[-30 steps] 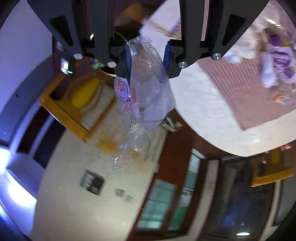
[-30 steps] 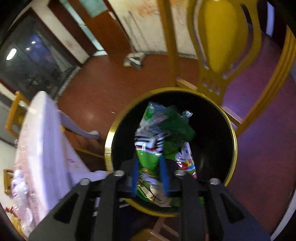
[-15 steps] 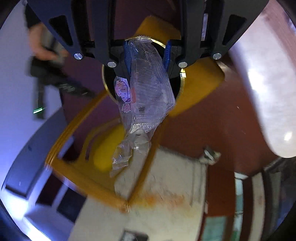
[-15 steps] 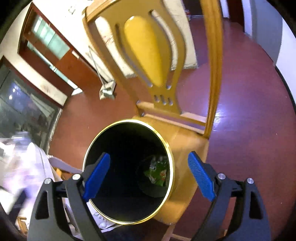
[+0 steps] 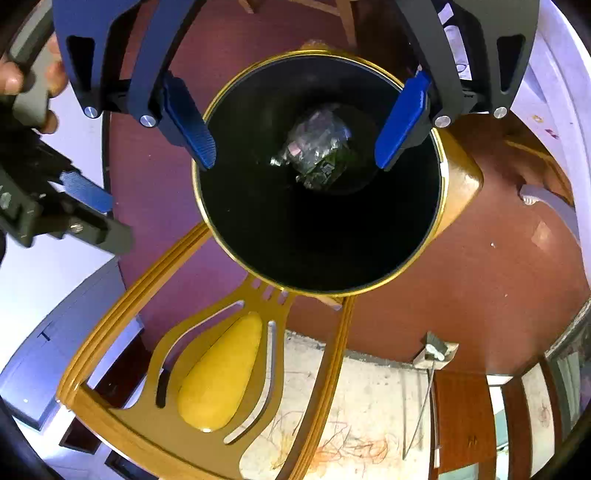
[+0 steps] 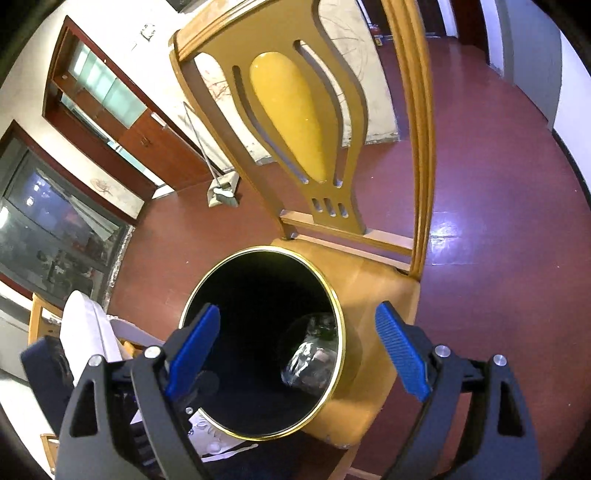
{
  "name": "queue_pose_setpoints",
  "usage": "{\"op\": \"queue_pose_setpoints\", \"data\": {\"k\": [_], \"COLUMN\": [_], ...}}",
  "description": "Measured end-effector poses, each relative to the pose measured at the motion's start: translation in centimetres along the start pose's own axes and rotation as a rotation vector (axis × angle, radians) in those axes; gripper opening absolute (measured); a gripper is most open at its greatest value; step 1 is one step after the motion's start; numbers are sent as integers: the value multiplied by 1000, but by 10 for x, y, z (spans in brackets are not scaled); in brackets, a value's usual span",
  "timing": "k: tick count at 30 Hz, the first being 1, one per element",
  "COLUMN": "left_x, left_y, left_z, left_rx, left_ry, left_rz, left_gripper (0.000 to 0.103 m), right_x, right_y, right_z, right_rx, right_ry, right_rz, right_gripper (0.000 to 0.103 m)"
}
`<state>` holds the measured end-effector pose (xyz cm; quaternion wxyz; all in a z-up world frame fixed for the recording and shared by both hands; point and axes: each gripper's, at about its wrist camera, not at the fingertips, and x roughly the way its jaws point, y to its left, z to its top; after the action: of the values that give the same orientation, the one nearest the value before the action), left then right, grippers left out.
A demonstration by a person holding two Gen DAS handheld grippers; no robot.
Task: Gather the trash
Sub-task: 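Carry both items to the black bin and open both tools over it, then move both tools back over the striped cloth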
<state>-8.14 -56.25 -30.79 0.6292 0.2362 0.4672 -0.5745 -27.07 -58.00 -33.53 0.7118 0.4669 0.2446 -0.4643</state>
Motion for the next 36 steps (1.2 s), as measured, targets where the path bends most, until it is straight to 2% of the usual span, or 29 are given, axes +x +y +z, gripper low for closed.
{"op": "queue_pose_setpoints", "data": {"k": [3, 8, 13, 17, 19, 21, 27, 33, 36], "left_x": [-11, -32, -61, -96, -126, -153, -260, -383, -446], "left_y": [2, 11, 31, 49, 58, 69, 117, 172, 183], "left_z": [-5, -12, -21, -30, -39, -48, -96, -181, -235], "left_rx": [14, 95, 102, 119, 116, 94, -54, -308, -426], "left_ry": [-32, -81, -185, -285, -348, -401, -559, -671, -733], "left_rz": [20, 75, 199, 254, 275, 301, 479, 673, 818], "left_gripper": [98, 97, 97, 97, 97, 97, 97, 97, 97], "right_x": [-8, -9, -19, -32, -38, -44, -81, -128, -152], "right_y": [9, 20, 41, 66, 86, 111, 201, 292, 336], "right_z": [1, -1, -2, -8, -12, -20, -51, -97, -126], "right_rx": [-21, -49, -81, -119, -163, -219, -397, -599, -708], "right_ry": [-9, -14, -41, -84, -91, -103, -163, -168, -165], "right_rz": [3, -5, -2, 10, 34, 78, 291, 547, 667], "right_gripper": [86, 86, 86, 90, 93, 97, 98, 98, 98]}}
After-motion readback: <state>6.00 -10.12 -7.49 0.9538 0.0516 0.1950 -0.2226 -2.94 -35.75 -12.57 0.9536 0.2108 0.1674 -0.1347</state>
